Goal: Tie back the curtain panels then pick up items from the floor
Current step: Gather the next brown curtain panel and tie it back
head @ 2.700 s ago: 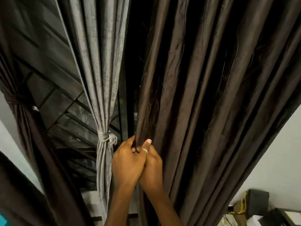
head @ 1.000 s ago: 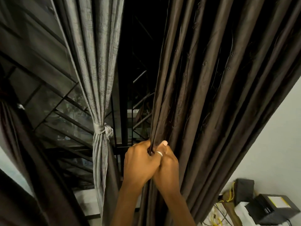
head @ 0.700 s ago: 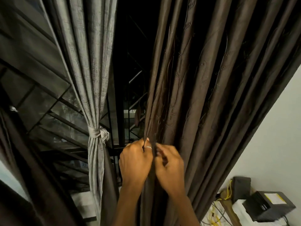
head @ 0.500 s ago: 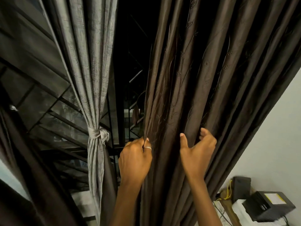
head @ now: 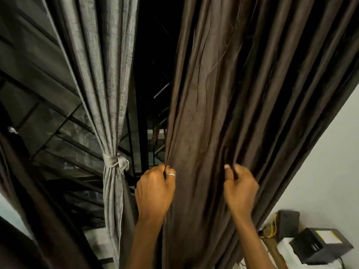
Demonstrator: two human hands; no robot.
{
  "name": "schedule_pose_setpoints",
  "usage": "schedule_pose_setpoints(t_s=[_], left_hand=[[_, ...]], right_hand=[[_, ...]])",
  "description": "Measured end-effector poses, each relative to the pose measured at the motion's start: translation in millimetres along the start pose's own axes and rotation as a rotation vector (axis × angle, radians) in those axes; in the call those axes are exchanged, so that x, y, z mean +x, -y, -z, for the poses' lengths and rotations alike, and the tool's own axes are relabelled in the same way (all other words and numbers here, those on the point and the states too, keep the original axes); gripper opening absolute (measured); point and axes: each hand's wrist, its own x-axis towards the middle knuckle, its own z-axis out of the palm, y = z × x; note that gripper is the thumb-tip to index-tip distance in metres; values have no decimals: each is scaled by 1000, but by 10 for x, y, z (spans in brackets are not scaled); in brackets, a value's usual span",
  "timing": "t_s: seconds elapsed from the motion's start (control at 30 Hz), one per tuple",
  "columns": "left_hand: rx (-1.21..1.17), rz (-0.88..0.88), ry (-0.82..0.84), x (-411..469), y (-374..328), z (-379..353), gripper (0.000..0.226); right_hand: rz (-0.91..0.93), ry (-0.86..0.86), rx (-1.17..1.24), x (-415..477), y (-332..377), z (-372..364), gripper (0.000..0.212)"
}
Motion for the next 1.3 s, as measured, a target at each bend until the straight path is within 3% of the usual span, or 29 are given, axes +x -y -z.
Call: schedule_pose_setpoints(t_s=[0.13,0.23,0.37,0.5,0.6,0.73,0.87,0.93,1.0,1.07,1.13,1.2,1.23,1.3], left_hand=[[-41,-58,105,-76,-125,-150,39],[-65,-99,157,-93,-140,-193,32],[-59,-124,172,-43,-48,-162,42],[-114,-142,198,-73,-65,-136,34],[-47,-128,158,-90,-159,-147,53],[-56,-108,102,-87,-177,-210,55],[-76,-72,93,-32,-88,-182,54],[-86,-72,69,-21,-52,-147,56],[-107,-90,57,-28,-32,-126,58],[-126,-97,67,-41,-24,-114,58],[-140,-87,74,-51,-22,-114,59],[-153,-81,87,-55,-27,-121,60],[-155,-83,88,-60,-23,-123,60],[-151,-87,73,-55,0,-106,60]], right_hand=[[213,178,86,-480,326,-245,8],[205,329,180,-710,468,-367,17],[185,342,180,-713,486,-369,16],[187,334,114,-722,478,-351,9],[218,302,53,-735,457,-363,1],[199,357,147,-713,430,-295,12],[185,584,309,-550,358,-175,28],[78,487,293,-439,292,-90,32],[-8,159,139,-306,187,6,31],[-112,-16,12,-147,89,103,49],[-219,29,-42,28,10,165,77],[-271,113,-43,170,-52,200,88],[-285,161,-10,226,-85,224,82],[-267,237,19,327,-179,312,42]])
